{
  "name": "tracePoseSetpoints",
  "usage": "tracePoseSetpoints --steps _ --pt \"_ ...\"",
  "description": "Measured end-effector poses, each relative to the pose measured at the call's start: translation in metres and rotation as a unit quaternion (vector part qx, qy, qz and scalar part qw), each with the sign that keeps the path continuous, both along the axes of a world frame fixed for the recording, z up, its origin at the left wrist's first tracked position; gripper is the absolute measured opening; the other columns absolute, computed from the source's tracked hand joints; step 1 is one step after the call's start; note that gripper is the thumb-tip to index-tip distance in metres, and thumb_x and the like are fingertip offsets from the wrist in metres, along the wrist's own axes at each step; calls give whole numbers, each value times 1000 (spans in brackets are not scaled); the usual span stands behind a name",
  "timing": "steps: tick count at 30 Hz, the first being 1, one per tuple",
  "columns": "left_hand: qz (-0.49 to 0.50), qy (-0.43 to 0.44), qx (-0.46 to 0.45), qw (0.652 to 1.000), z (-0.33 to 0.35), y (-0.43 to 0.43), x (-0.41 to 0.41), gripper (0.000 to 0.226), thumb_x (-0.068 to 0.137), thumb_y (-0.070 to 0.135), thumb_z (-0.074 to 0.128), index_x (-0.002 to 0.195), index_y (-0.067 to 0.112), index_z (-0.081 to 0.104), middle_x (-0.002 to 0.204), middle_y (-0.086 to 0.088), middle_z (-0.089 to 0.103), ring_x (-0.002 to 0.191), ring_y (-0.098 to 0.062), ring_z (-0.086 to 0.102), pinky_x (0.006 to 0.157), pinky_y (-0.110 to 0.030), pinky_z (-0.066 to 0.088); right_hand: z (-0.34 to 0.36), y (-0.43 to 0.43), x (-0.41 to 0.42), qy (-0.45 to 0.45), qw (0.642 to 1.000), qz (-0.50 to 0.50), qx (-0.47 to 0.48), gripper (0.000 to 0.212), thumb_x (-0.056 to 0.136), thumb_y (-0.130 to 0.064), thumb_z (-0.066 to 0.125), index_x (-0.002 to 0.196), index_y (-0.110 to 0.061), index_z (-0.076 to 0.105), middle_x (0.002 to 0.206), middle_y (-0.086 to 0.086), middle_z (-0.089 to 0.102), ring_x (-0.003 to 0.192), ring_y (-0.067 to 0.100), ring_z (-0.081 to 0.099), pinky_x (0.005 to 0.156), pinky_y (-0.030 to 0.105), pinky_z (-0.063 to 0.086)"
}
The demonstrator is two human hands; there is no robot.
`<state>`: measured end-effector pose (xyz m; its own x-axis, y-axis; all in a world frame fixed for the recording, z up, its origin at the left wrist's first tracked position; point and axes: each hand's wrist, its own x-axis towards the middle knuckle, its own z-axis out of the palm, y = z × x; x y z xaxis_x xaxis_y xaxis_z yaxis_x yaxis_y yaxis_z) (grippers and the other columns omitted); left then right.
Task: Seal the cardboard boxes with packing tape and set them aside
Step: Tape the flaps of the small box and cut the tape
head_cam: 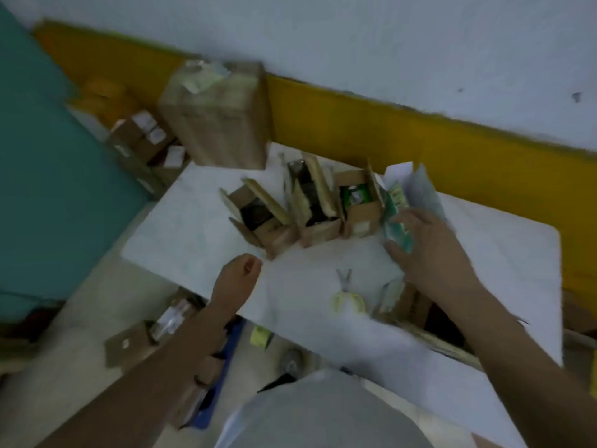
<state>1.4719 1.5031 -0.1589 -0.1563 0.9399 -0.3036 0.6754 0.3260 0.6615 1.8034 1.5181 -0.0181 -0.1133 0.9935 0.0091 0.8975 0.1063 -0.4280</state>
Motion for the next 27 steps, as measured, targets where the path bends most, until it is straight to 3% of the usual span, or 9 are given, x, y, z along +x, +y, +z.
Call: tracePoseSetpoints --steps 3,6,9,12,15,19,22,25,27 --pt "84 16 -117 989 -26 -32 -33 22 98 35 52 92 14 53 98 -9 65 86 -22 59 73 -32 46 -29 7 -95 66 989 109 -81 29 95 -33 57 121 -22 61 125 1 54 113 21 53 89 29 42" --pt "90 14 -254 963 -55 -48 -38 20 97 33 54 89 15 50 114 -11 61 105 -29 59 79 -31 43 -97 -2 -157 74 960 169 -210 30 96 -33 55 121 -15 60 122 2 58 115 21 54 94 30 42" --pt "113 -65 -281 951 -91 -56 -32 18 94 26 61 104 17 50 109 -5 54 104 -22 55 87 -32 45 -161 -16 -184 42 932 178 -312 28 97 -29 56 115 -9 63 117 8 64 111 24 58 91 29 42" --pt "165 -210 -280 922 -120 -65 -23 45 90 18 69 130 8 53 131 -10 57 119 -25 55 103 -39 45 -199 -35 -192 33 917 130 -377 22 96 -28 54 106 -12 65 112 6 67 107 23 60 83 25 40" --pt "192 -233 -304 904 -138 -66 -18 58 85 22 74 136 9 49 132 -9 57 122 -27 55 99 -32 46 -225 -53 -190 32 905 82 -416 22 97 -25 52 106 -11 67 111 7 68 108 24 60 78 23 38" --pt "168 -197 -332 907 -152 -71 -27 49 86 29 72 129 9 58 127 -8 62 116 -25 59 96 -31 48 -241 -65 -183 12 890 37 -455 27 99 -25 45 107 -9 66 114 11 66 108 28 58 77 26 36" --pt "152 -217 -374 889 -144 -64 -30 41 91 31 66 124 7 61 130 -6 59 109 -24 56 97 -35 48 -247 -70 -182 64 865 -25 -498 22 97 -20 50 103 -9 68 110 13 68 106 31 62 92 32 48" --pt "127 -178 -419 881 -120 -46 -27 32 94 33 59 113 8 58 112 -11 57 101 -28 56 81 -33 47 -253 -70 -189 157 822 -123 -533 17 93 -21 54 86 -15 68 102 17 71 99 34 67 94 46 53" --pt "113 -152 -411 892 -104 -32 -22 21 95 28 56 93 8 53 92 -9 54 84 -24 53 71 -28 42 -250 -66 -201 211 782 -194 -553 30 98 -29 51 92 -7 69 94 14 71 88 30 68 89 41 56"
